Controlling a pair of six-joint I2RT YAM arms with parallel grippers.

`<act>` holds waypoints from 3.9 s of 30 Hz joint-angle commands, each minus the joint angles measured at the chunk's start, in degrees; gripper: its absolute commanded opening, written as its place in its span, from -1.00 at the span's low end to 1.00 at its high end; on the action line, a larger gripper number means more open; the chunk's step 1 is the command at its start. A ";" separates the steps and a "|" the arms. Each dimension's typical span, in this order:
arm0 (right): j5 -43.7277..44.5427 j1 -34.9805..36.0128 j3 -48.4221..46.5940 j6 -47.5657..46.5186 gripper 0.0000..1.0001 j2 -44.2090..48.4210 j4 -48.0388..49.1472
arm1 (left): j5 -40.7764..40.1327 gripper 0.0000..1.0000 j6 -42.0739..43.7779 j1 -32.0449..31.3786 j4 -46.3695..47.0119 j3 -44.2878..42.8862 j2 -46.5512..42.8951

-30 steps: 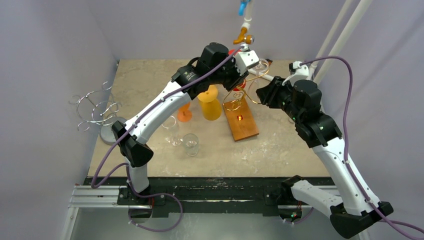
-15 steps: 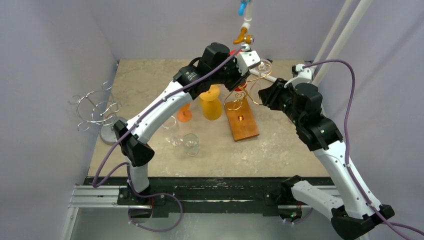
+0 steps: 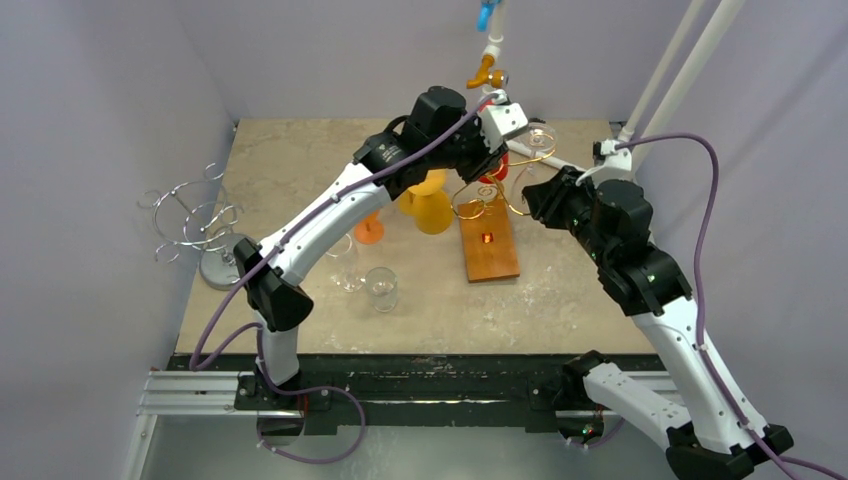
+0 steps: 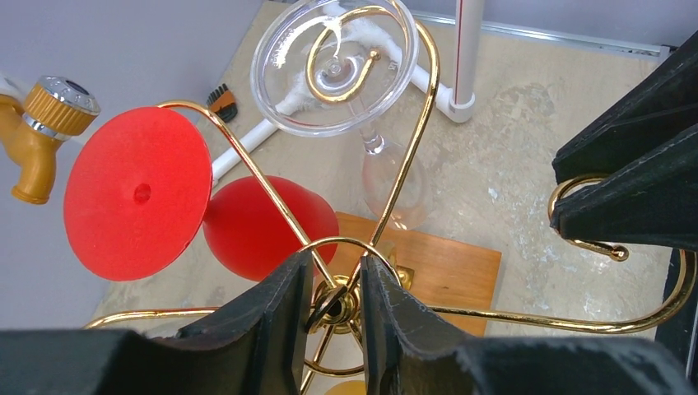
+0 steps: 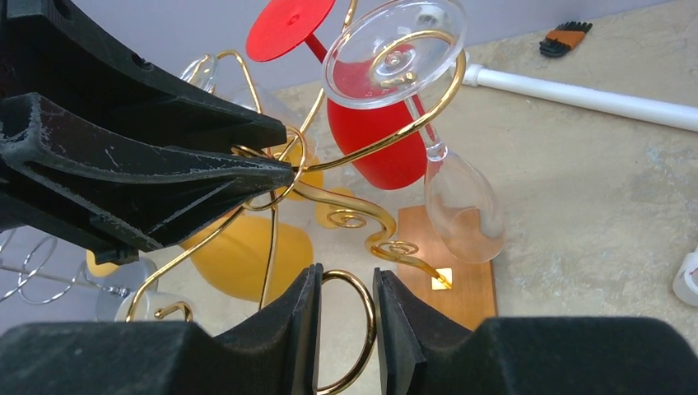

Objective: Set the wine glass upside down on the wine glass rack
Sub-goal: Adjust the wine rack at the center of the board, then pick up the wine glass at the center of the board.

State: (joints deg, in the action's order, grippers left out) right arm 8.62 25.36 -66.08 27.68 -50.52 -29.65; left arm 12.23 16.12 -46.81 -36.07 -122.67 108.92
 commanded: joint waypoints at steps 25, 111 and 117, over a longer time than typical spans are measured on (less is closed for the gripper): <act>4.14 0.67 -15.16 -4.61 0.02 -5.74 -20.59 | -2.86 0.22 1.89 0.87 -3.81 -2.21 -8.27; 32.41 59.12 8.88 37.95 0.98 -2.58 -6.65 | 6.70 0.21 10.58 39.16 -17.16 55.60 -34.90; 31.34 59.16 2.48 34.83 0.98 -9.93 -11.23 | 5.74 0.07 11.44 39.16 -14.09 60.57 -35.13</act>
State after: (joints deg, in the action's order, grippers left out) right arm 39.51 84.42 -58.39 63.37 -54.50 -41.56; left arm 18.57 26.11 -7.99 -53.30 -64.47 74.24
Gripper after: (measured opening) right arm 0.987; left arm 0.558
